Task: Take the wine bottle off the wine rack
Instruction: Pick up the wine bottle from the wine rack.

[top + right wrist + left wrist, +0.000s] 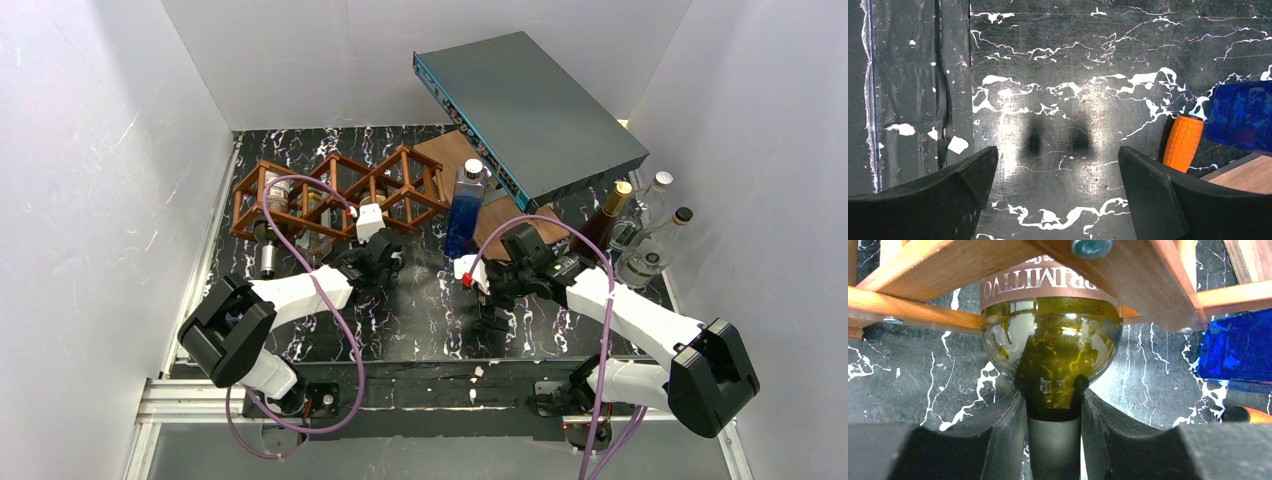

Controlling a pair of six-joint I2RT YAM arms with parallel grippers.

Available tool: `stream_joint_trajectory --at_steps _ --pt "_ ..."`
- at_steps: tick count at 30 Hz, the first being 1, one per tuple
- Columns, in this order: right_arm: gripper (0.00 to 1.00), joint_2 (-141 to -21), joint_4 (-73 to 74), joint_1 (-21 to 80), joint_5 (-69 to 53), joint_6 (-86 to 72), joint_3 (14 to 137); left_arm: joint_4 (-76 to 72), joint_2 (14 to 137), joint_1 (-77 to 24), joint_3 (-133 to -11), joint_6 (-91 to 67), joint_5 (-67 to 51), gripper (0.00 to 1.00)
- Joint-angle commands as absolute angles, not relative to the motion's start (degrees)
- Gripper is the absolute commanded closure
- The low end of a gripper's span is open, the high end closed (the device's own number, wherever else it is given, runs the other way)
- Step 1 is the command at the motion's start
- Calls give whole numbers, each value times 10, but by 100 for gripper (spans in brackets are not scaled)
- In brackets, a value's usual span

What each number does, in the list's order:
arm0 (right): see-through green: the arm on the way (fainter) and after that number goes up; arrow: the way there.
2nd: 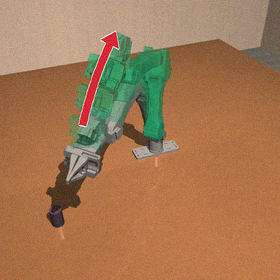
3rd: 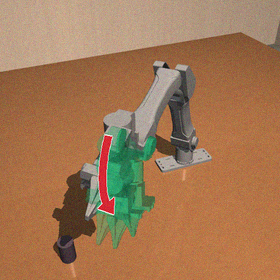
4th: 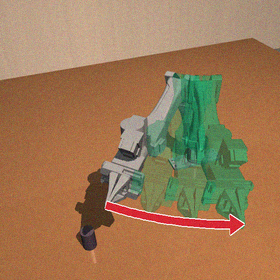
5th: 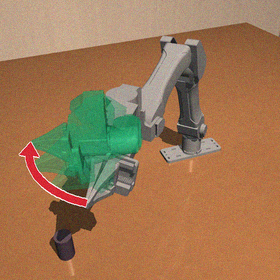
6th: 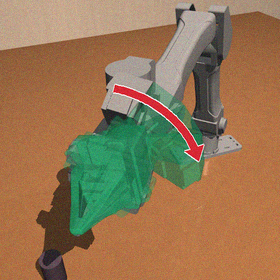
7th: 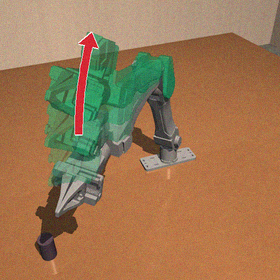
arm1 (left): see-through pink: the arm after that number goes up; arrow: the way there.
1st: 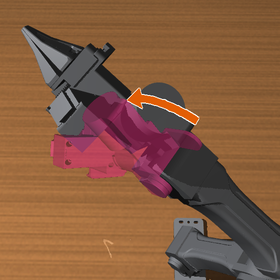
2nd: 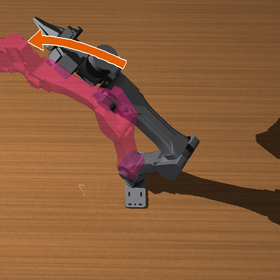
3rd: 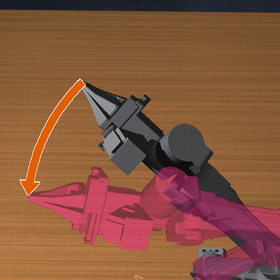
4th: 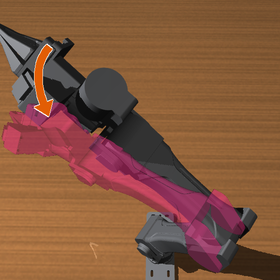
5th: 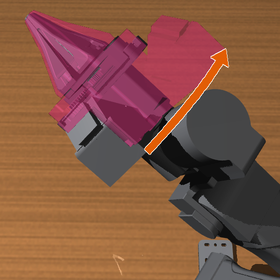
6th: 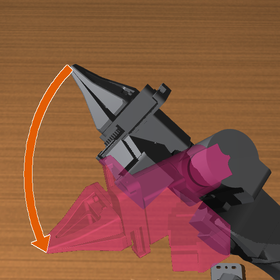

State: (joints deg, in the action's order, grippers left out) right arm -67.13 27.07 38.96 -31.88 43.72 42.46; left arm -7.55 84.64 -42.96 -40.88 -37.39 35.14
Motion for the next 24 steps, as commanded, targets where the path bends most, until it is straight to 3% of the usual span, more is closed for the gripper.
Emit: stream_joint_trajectory --at_steps 1,5,11,24 --pt "0 -673 275 387 -329 444 425 -96 830 -428 -420 -380 362 56" --pt "0 -673 276 387 -329 445 425 -89 811 -429 -415 -382 353 37" --pt "0 -673 277 387 -329 446 425 -37 780 -429 -427 -395 338 19" --pt "0 -668 279 386 -331 448 425 132 693 -428 -443 -376 265 8"
